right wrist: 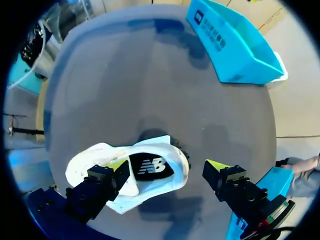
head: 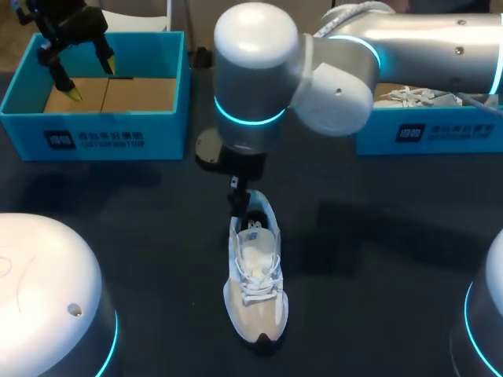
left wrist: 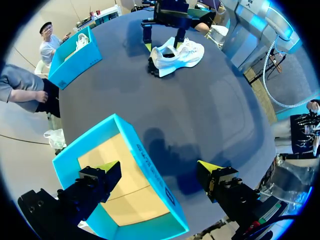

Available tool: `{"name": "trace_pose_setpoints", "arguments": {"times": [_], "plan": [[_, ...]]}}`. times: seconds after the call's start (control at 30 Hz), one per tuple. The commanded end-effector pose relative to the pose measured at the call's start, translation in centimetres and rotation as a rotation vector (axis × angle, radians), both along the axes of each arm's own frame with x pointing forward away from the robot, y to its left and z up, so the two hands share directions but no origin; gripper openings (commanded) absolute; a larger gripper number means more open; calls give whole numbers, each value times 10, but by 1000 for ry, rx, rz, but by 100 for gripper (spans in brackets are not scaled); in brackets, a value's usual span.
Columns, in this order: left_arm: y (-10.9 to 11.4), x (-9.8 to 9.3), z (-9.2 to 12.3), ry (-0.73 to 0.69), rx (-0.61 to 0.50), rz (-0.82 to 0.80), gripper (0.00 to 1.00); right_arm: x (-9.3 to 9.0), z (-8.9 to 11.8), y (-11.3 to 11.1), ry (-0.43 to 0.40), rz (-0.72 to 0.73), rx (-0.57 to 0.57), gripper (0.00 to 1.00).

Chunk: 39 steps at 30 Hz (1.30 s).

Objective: Take the shoe out of the shoebox, open the shoe tongue, remove and reinsert the insole, then place the shoe into the shoebox

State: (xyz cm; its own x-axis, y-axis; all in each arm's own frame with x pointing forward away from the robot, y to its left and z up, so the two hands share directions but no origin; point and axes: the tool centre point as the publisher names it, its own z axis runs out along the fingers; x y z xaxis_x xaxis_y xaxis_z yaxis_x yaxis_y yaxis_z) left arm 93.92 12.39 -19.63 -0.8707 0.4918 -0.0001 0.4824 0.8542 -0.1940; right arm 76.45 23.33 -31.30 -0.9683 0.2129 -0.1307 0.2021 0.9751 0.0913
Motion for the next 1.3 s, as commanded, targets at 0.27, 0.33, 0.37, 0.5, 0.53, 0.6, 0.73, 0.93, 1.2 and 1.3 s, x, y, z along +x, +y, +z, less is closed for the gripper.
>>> {"name": "trace_pose_setpoints", "arguments": {"times": [0.27,0.33,0.37,0.5,0.53,0.6,0.73,0.93,1.2,1.3], "plan": [[0,0,0,0,3,0,100,14,-22,-10,0,118,-33,100],[0,0,0,0,3,0,100,16,-27,-13,6,134,-37,100],[0,0,0,0,3,0,100,17,-29,-14,7,141,-36,100],[0,0,0,0,3,0,100,22,-40,-17,15,156,-42,100],[0,0,0,0,3,0,100,23,-42,-18,17,157,-42,100],[0,0,0,0,3,0,100,26,-49,-17,23,161,-48,100],[0,0,0,0,3,0,100,31,-57,-18,25,162,-49,100],[0,0,0,0,3,0,100,37,-64,-19,35,153,-59,100],[0,0,0,0,3,0,100,40,-66,-17,38,159,-69,100],[0,0,0,0,3,0,100,41,-66,-18,37,158,-70,89]]}}
